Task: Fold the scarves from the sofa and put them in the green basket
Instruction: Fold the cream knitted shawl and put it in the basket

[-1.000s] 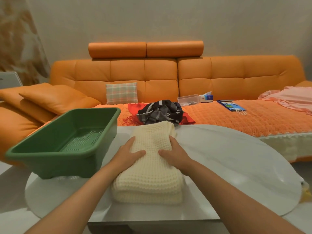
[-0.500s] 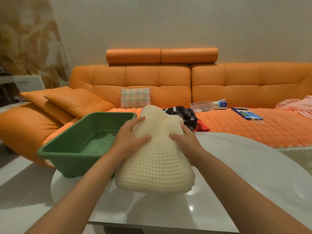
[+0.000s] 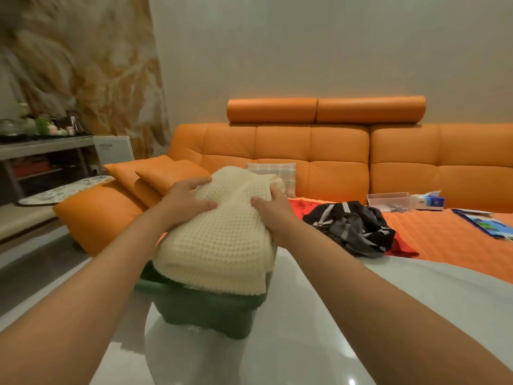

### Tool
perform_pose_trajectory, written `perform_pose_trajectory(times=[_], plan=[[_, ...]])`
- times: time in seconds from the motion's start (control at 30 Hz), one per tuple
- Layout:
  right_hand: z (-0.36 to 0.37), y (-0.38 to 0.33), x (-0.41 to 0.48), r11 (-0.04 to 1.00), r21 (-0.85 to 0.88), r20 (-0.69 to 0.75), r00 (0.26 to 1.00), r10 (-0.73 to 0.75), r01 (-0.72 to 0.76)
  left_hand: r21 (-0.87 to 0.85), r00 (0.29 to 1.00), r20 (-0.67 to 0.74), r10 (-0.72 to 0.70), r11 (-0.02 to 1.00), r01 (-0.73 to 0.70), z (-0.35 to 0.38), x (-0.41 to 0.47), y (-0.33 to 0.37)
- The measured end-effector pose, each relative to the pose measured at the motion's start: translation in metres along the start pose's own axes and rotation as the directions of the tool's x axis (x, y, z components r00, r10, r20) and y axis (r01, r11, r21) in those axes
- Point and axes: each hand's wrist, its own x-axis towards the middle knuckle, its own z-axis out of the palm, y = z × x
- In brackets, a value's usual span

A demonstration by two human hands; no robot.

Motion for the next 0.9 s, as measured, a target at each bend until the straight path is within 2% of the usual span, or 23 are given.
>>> perform_pose_trajectory(times=[0.1, 0.17, 0.23, 0.3, 0.33, 0.4, 0.47, 0.5, 0.53, 0.6, 0.67, 0.83, 0.9], plan=[[0.026, 0.028, 0.017, 0.973, -0.228, 0.019, 0.999, 0.027, -0.022, 0.116, 1.0, 0.021, -0.007, 0.993, 0.004, 0.013, 0.011, -0.042], [0.036, 0.051, 0.026, 0.93, -0.359, 0.022, 0.996, 0.09, -0.077, 0.134, 0.999, 0.034, -0.009, 0.991, 0.005, 0.024, 0.014, -0.067], [0.043, 0.073, 0.038, 0.877, -0.461, 0.029, 0.985, 0.169, -0.137, 0.213, 0.993, 0.106, -0.05, 0.977, 0.027, 0.033, 0.018, -0.09], [0.05, 0.089, 0.05, 0.726, -0.663, 0.035, 0.961, 0.273, -0.182, 0.312, 0.975, 0.198, -0.104, 0.949, 0.038, 0.04, 0.023, -0.106], [0.054, 0.094, 0.055, 0.591, -0.786, 0.007, 0.952, 0.306, -0.184, 0.366, 0.962, 0.243, -0.129, 0.93, 0.032, 0.044, 0.025, -0.11], [0.057, 0.095, 0.058, 0.333, -0.938, -0.024, 0.974, 0.223, -0.1, 0.484, 0.929, 0.327, -0.172, 0.875, -0.009, 0.053, 0.027, -0.109], [0.055, 0.093, 0.056, 0.168, -0.978, 0.136, 0.989, 0.055, 0.125, 0.572, 0.905, 0.38, -0.192, 0.817, -0.067, 0.063, 0.026, -0.102], [0.054, 0.093, 0.056, 0.088, -0.966, 0.247, 0.968, 0.045, 0.243, 0.61, 0.897, 0.394, -0.199, 0.787, -0.094, 0.067, 0.024, -0.1], [0.05, 0.091, 0.055, 0.016, -0.951, 0.308, 0.946, 0.098, 0.308, 0.642, 0.892, 0.403, -0.206, 0.758, -0.115, 0.07, 0.023, -0.099], [0.045, 0.092, 0.055, -0.138, -0.943, 0.253, 0.921, 0.296, 0.303, 0.678, 0.884, 0.419, -0.207, 0.72, -0.153, 0.072, 0.018, -0.096], [0.043, 0.091, 0.052, -0.261, -0.918, 0.174, 0.894, 0.412, 0.299, 0.662, 0.862, 0.463, -0.204, 0.727, -0.183, 0.071, 0.01, -0.091], [0.048, 0.084, 0.044, -0.429, -0.856, 0.1, 0.908, 0.408, 0.287, 0.664, 0.775, 0.561, -0.291, 0.718, -0.211, 0.073, -0.005, -0.079], [0.05, 0.079, 0.036, -0.408, -0.856, 0.174, 0.92, 0.351, 0.318, 0.679, 0.749, 0.569, -0.339, 0.708, -0.195, 0.078, -0.004, -0.086]])
